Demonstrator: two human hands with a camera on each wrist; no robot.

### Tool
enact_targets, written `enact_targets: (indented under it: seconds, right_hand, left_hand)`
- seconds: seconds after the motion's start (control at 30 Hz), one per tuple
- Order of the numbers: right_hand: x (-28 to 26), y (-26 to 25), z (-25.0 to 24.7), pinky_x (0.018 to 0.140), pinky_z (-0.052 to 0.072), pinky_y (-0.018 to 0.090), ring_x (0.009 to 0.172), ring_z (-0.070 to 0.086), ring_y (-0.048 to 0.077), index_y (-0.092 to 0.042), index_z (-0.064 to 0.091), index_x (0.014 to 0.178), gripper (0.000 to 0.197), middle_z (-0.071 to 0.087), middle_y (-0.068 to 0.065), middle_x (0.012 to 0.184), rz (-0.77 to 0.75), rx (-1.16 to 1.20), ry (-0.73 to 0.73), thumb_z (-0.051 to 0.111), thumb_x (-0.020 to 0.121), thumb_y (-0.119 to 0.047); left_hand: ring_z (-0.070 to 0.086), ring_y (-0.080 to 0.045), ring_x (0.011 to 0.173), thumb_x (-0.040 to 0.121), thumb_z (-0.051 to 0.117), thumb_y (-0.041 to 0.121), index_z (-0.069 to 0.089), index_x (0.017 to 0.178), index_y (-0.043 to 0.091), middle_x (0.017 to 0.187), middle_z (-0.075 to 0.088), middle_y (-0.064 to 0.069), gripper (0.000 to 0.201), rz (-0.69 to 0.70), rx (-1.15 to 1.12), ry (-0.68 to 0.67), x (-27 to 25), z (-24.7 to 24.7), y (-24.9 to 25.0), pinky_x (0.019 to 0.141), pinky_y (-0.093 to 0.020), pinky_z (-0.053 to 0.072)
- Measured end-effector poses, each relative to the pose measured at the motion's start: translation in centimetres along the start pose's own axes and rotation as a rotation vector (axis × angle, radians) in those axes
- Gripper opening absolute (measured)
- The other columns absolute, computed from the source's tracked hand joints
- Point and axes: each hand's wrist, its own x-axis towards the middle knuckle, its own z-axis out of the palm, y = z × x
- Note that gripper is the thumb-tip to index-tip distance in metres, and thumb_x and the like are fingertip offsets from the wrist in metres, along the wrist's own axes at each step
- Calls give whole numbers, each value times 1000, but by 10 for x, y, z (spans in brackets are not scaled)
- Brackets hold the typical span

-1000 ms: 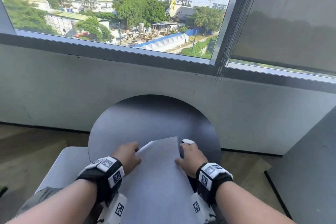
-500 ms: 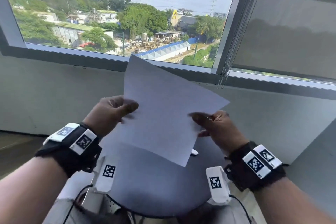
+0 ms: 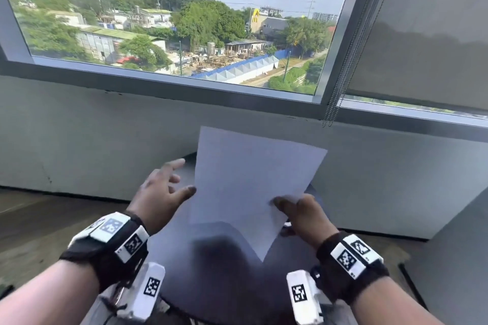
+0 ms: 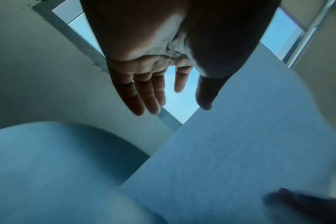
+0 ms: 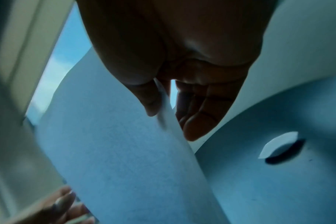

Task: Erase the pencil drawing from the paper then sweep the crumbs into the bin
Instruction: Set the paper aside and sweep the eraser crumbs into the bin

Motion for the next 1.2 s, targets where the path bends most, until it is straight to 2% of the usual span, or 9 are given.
enact_targets:
  seconds: [0.1, 0.27, 0.37, 0.43, 0.63, 0.87, 1.0, 1.1, 1.2]
  right_hand:
    - [32, -4, 7, 63, 54, 39, 65, 63, 28, -6, 69, 100, 18, 66, 15, 84, 160, 419, 45, 66, 92, -21]
    - [77, -5, 26, 58, 55, 33, 58, 61, 21, -9, 64, 105, 12, 66, 9, 83, 255, 687, 59, 65, 93, -12]
    - [90, -7, 34, 58, 57, 34, 69, 64, 28, 1, 63, 112, 27, 65, 18, 94, 269, 684, -78, 67, 93, -17]
    - [98, -5, 28, 62, 56, 36, 73, 66, 26, 1, 63, 108, 37, 66, 17, 92, 225, 522, -159, 71, 90, -31]
    - [105, 54, -22, 90, 47, 33, 98, 56, 17, -34, 57, 112, 40, 49, -7, 105, -57, -1037, -396, 70, 79, -52]
    - [138, 52, -23, 65, 36, 15, 80, 50, 10, -24, 57, 95, 22, 53, -9, 87, -239, -998, -396, 61, 93, -45]
    - [200, 21, 12, 68, 36, 28, 84, 54, 20, -21, 56, 95, 21, 58, -7, 81, -290, -998, -244, 62, 92, -41]
    - [233, 13, 44, 73, 43, 31, 90, 56, 25, -19, 56, 102, 26, 65, 2, 95, -270, -1029, -242, 58, 94, -43]
    - [236, 13, 54, 82, 46, 33, 102, 56, 23, -21, 53, 118, 34, 63, 1, 109, -251, -1007, -271, 61, 91, -39]
  left_hand:
    - [55, -8, 88, 86, 71, 31, 44, 139, 43, 118, 46, 10, 60, 186, 188, 73, 9, -2, 15, 86, -35, 46]
    - [52, -10, 124, 90, 64, 33, 2, 146, 62, 159, 0, 22, 88, 302, 522, -402, 12, 34, -3, 107, -38, 43]
    - [37, -10, 139, 96, 58, 42, 33, 141, 60, 164, 7, 15, 55, 271, 487, -421, 41, 53, -16, 115, -27, 29]
    - [42, -16, 136, 97, 54, 45, 56, 126, 57, 159, 29, 10, 31, 229, 469, -396, 65, 62, -21, 114, -27, 28]
    - [34, -18, 140, 98, 52, 44, 66, 118, 45, 153, 39, 5, 24, 113, 580, -483, 112, 78, -45, 111, -23, 22]
    - [27, -16, 147, 92, 59, 44, 56, 127, 50, 158, 32, -2, 36, 77, 702, -623, 134, 86, -67, 116, -28, 22]
    - [31, -10, 141, 91, 62, 48, 53, 125, 45, 137, 52, 2, 36, 149, 688, -710, 138, 87, -69, 108, -28, 31]
    - [31, -16, 138, 88, 61, 58, 46, 134, 42, 149, 36, -2, 50, 162, 762, -758, 140, 85, -64, 110, -31, 31]
    - [0, -19, 152, 83, 50, 75, 22, 150, 46, 165, -3, -5, 78, 131, 915, -805, 132, 80, -63, 122, -42, 16]
